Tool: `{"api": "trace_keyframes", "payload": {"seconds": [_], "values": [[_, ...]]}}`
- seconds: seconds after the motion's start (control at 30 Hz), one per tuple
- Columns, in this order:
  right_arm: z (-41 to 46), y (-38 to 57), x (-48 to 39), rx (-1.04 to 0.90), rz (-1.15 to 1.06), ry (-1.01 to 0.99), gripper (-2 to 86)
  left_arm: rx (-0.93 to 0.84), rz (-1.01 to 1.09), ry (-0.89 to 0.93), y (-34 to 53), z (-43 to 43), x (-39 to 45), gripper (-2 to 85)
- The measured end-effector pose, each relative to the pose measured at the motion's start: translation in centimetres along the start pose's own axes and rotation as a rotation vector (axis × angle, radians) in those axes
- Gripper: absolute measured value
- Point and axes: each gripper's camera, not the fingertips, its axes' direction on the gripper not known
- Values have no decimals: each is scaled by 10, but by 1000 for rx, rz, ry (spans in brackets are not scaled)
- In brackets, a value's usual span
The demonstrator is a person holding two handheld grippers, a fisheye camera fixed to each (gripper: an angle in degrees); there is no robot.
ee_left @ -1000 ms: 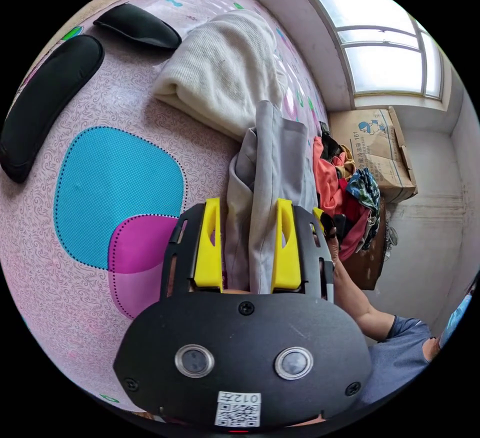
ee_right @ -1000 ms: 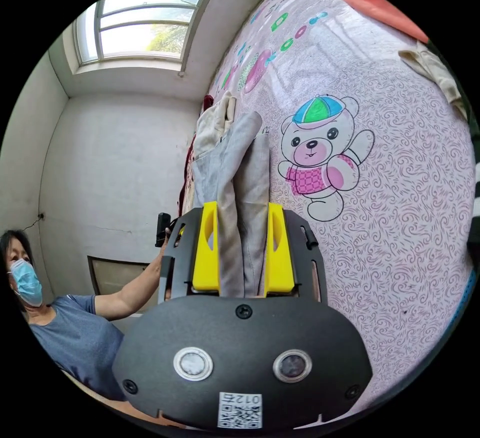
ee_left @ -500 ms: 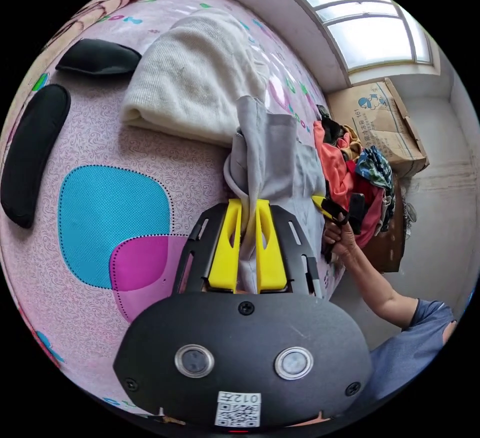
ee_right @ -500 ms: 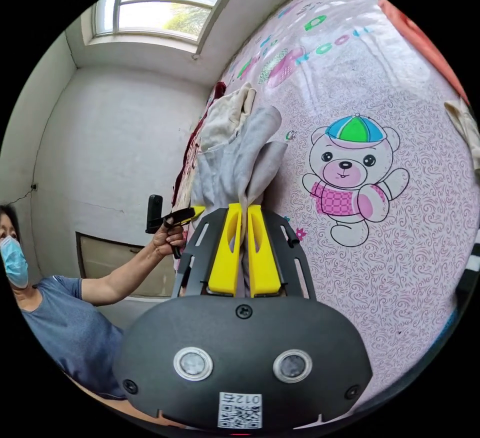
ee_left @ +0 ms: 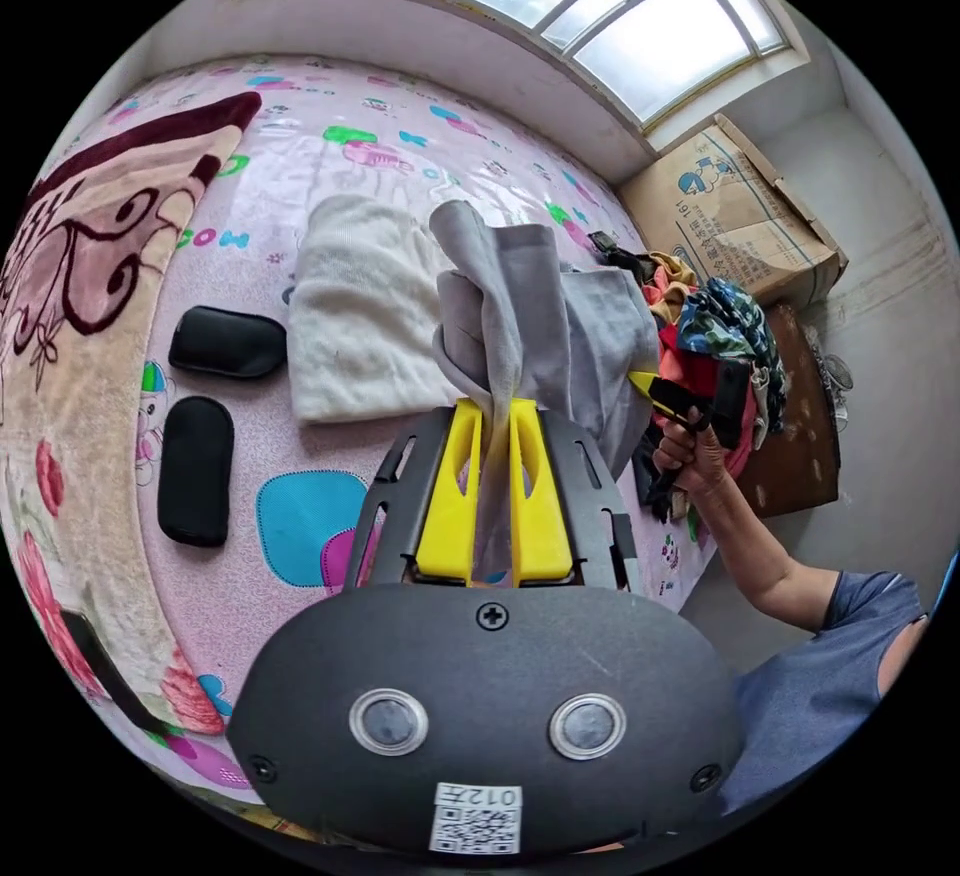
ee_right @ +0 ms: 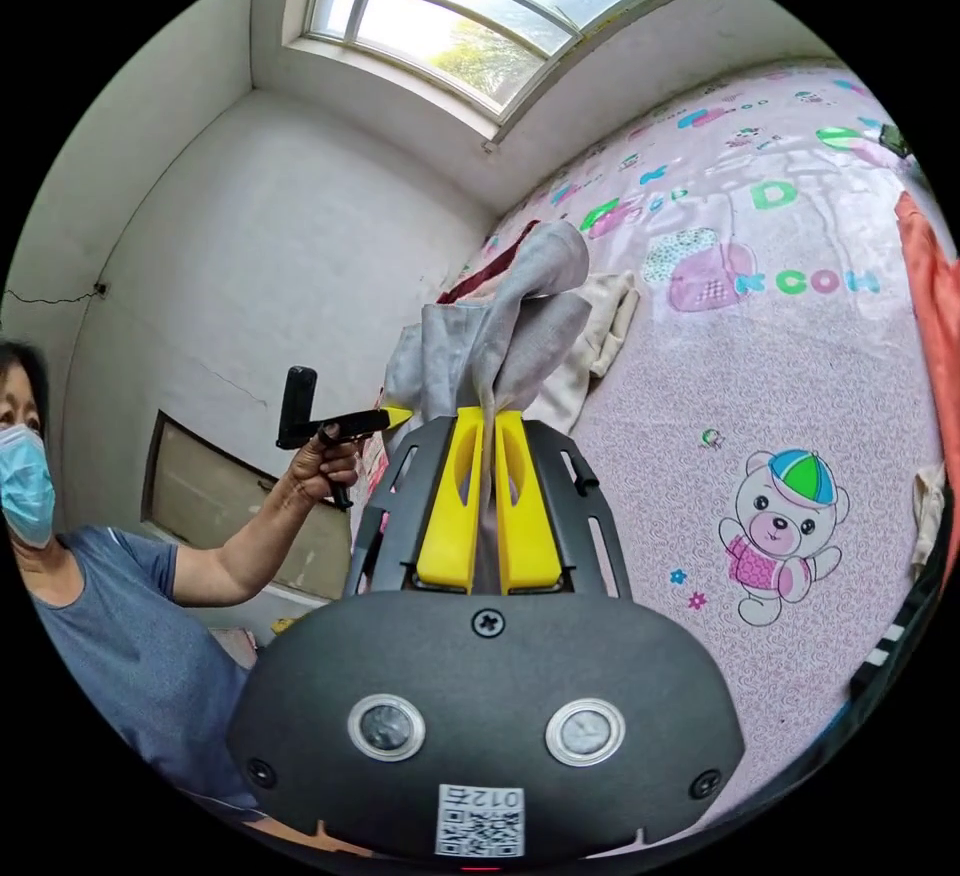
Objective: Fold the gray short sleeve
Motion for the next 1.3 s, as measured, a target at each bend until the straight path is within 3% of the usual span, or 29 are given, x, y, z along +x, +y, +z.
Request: {"api": "trace_keyframes", "payload": {"seconds": [0.23,0.43,0.7,0.77,0.93,1.07,1.2,1.27,1.3], "values": [[93,-79,35,21,83,-4,22,-43,1,-191,-95,-25,-22,57],[193,-109,66,-89,131,297,24,-146,-121,-274,-134,42,-77,65],[261,-126,38,-213,-86,558,69,-74,-73,-278,-136,39,-74,80],[257,-131,29,-232,-111,599,100,-26,-82,-348,-129,13,-73,80],[240,-142,-22,-31,-287,750,90,135,100,-506,-121,-28,-26,39],[321,-158,-77,-100,-570,669,53,119,261,-370,-154,8,20,12],[398,-172,-76,-168,-555,648,22,58,231,-410,-180,64,24,5],[441,-178,-62,-263,-541,715,10,-74,172,-443,-189,98,11,2],[451,-178,-57,-303,-539,744,8,-54,173,-443,-189,99,10,2]]}}
